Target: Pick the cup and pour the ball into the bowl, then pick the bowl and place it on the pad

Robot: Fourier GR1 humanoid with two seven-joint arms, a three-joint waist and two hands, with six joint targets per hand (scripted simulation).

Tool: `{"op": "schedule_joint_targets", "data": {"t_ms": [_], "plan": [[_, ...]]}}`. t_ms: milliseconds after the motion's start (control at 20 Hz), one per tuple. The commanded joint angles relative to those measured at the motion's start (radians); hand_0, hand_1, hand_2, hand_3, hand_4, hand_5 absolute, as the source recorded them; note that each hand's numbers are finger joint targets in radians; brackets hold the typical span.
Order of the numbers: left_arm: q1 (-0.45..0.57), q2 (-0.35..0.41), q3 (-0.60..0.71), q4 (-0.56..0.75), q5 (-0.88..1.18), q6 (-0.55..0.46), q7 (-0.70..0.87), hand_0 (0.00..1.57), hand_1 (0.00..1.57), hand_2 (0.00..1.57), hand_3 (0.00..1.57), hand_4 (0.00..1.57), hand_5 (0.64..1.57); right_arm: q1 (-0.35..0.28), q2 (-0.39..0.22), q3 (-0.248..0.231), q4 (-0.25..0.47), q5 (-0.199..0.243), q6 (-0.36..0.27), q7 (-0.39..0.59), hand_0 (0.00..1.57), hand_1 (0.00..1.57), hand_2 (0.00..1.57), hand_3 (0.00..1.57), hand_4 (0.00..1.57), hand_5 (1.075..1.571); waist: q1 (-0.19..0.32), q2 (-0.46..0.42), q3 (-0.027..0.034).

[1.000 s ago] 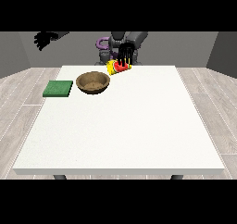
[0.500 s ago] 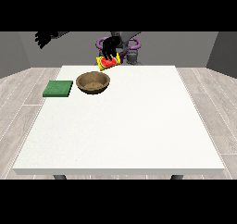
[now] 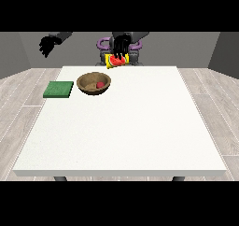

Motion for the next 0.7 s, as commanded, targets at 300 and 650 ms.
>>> {"op": "schedule_joint_targets", "data": {"t_ms": [300, 650], "plan": [[0.124, -0.059, 0.349, -0.368, 0.564, 0.340, -0.242, 0.00, 0.00, 0.00, 0.00, 0.90, 1.570, -0.052, 0.018, -0.021, 0.005, -0.029, -0.029, 0.004, 0.00, 0.00, 0.00, 0.00, 0.70, 1.570, 0.089, 0.179, -0.0179], [0.112, 0.001, 0.595, -0.602, 1.060, 0.034, -0.376, 0.00, 0.00, 0.00, 0.00, 0.00, 1.451, -0.009, 0.070, -0.048, 0.014, -0.006, -0.123, -0.063, 0.00, 0.00, 0.00, 0.00, 0.61, 1.571, 0.232, 0.227, -0.0087]]}}
